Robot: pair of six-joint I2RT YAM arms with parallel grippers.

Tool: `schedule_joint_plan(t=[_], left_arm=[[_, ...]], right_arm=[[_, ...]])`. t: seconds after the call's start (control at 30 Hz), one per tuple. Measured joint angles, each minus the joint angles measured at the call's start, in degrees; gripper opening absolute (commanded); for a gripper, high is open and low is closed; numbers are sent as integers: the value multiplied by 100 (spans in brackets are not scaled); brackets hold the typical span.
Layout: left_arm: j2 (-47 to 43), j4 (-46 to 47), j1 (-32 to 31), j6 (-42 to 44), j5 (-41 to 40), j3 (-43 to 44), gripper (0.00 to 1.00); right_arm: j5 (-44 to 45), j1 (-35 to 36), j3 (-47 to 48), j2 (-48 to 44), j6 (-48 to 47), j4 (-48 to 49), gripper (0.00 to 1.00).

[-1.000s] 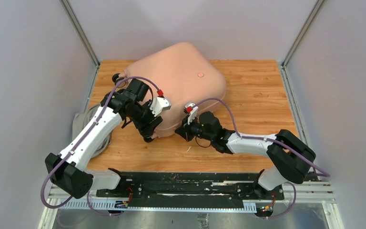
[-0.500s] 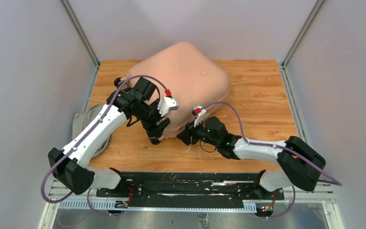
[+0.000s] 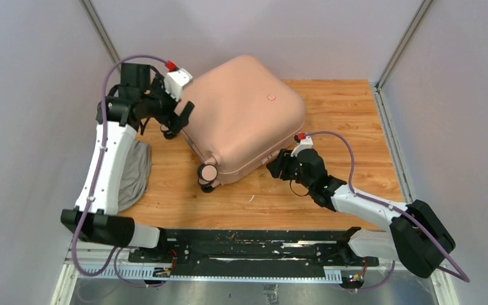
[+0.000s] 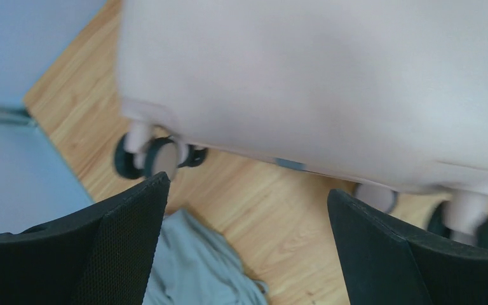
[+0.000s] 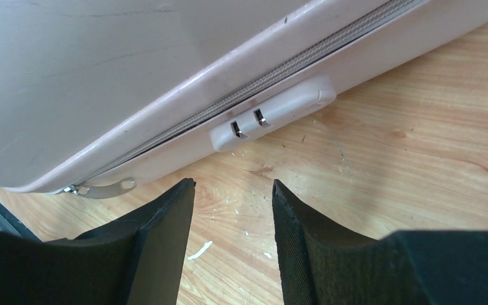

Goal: Pack the luggage
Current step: Zip the luggage at the center of the board.

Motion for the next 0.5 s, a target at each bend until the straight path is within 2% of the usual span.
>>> schedule_joint_plan(t=[0.13,0.3,0.5], left_arm=[[879,136,732,96,-142,597,100],[2092,201,1158,138,-313,1152,100],[2942,247,1537,372,-387,1456,100]], right_arm=[[-7,-15,223,350,131,-179,52],[-39,-24,262,372,238,-203,52],[-146,-24,199,179,315,-223,53]])
